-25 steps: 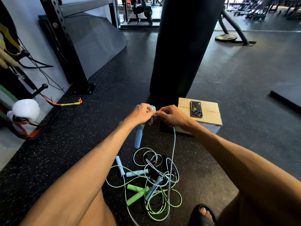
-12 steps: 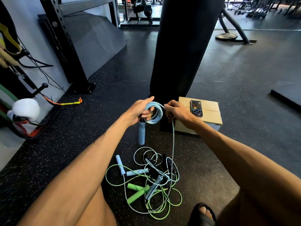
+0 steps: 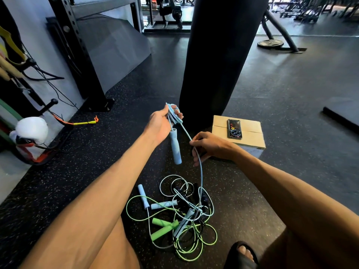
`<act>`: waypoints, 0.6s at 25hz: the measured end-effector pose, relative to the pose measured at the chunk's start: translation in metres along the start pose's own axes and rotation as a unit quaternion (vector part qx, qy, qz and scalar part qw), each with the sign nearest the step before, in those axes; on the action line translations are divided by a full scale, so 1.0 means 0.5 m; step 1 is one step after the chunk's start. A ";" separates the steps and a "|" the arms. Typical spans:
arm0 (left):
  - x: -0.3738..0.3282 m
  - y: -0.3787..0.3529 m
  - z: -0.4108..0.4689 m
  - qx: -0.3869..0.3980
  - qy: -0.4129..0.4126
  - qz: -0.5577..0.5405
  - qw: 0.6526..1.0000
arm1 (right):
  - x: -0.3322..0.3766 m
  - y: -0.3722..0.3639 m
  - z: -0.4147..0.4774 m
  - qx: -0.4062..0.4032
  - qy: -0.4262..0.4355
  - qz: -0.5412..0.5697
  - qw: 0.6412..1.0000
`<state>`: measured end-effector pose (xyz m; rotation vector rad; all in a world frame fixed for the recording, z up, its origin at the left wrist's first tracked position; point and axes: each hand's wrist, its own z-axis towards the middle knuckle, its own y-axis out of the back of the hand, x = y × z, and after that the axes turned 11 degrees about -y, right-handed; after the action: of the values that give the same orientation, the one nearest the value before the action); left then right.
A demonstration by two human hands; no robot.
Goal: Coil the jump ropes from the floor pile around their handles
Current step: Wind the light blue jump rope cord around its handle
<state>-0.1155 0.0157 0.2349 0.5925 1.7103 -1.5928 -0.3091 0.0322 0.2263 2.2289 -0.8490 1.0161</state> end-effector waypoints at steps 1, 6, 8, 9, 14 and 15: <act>0.004 0.007 0.007 -0.027 -0.022 0.027 0.999 | 0.000 -0.001 -0.002 0.012 -0.006 -0.021 1.000; 0.019 0.027 0.014 -0.068 -0.121 0.225 0.964 | 0.004 -0.001 0.010 -0.005 0.020 -0.085 0.996; 0.026 0.025 0.009 -0.049 -0.140 0.271 0.951 | 0.006 -0.002 0.012 0.004 0.031 -0.100 0.994; 0.029 0.025 0.008 -0.034 -0.150 0.309 0.939 | 0.007 -0.004 0.012 0.009 0.037 -0.104 0.994; 0.038 0.037 -0.009 0.111 -0.174 0.611 0.764 | 0.027 -0.002 0.002 -0.003 0.088 -0.083 0.993; 0.042 0.037 -0.013 0.134 -0.167 0.647 0.732 | 0.030 0.003 0.001 -0.020 0.096 -0.080 0.992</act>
<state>-0.1164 0.0214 0.2071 1.1882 0.4261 -0.7613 -0.3024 0.0260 0.2380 2.0878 -0.5917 1.1047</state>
